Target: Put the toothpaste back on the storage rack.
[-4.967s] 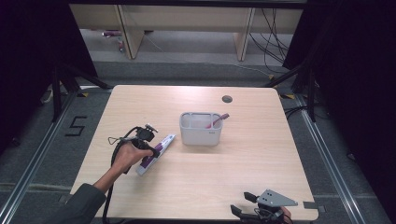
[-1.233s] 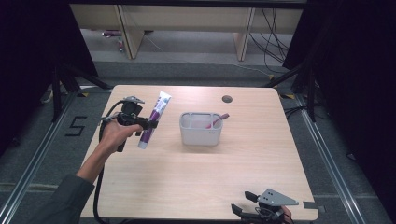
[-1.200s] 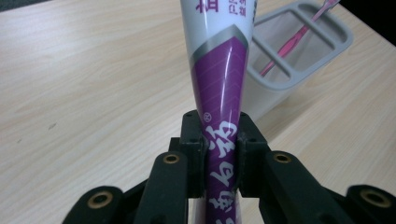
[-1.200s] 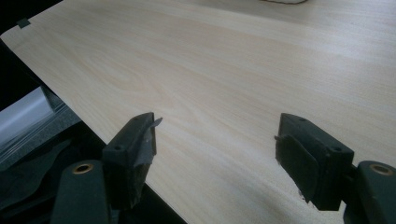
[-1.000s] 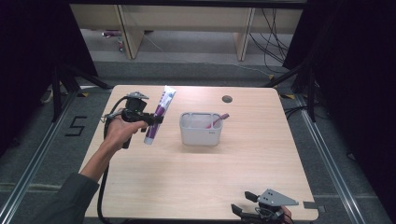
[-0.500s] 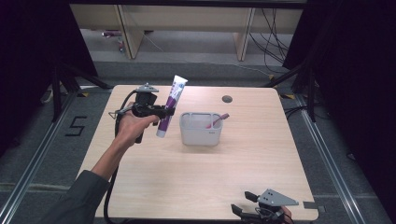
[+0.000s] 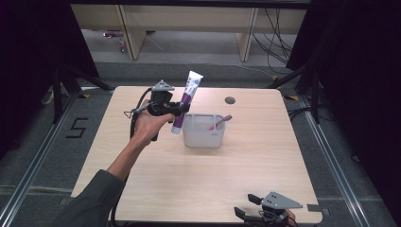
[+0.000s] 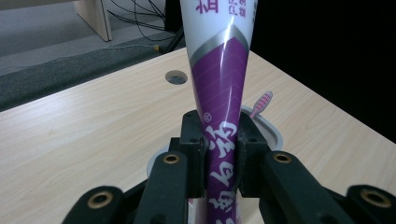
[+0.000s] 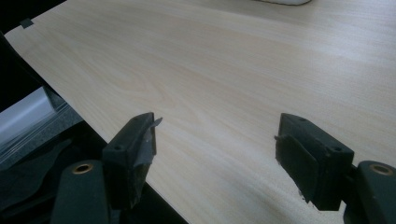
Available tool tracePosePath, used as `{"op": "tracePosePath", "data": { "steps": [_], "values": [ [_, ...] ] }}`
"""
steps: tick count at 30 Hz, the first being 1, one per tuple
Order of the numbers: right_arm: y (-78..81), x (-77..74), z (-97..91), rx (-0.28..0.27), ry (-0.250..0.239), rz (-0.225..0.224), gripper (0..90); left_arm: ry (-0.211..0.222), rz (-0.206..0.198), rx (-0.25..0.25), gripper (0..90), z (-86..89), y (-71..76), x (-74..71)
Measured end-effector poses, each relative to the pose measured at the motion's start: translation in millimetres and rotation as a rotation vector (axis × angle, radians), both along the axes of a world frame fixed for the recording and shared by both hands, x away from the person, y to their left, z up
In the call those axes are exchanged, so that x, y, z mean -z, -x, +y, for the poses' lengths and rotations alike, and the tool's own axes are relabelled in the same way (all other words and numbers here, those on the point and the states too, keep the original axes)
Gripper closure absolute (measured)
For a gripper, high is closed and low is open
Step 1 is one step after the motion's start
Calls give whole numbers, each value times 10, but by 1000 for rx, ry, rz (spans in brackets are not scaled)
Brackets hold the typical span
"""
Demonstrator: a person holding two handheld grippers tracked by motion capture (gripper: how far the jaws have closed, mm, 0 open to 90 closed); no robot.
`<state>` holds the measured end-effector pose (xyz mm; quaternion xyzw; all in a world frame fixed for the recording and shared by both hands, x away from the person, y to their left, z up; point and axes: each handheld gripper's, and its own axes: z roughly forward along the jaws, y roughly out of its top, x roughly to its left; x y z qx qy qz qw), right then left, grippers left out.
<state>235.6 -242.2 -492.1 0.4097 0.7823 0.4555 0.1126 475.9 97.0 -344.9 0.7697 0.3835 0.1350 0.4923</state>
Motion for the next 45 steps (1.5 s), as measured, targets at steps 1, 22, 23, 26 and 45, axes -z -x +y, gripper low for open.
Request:
{"op": "tracePosePath", "data": {
  "steps": [1,22,23,26,45],
  "values": [
    [2,0,2,-1,-3,2,295,3,-4,-2,762,-21,-15,7],
    [2,4,-2,-15,-11,-8,295,39,-64,-1,762,-436,-166,-24],
    [7,-1,0,-14,-11,-3,295,35,-71,-5,762,-454,-173,-18],
    [12,-2,1,-11,-4,-9,295,36,-71,-7,762,-502,-199,21],
    [26,2,4,-13,-21,-13,295,34,-97,-4,761,-695,-332,248]
  ]
}}
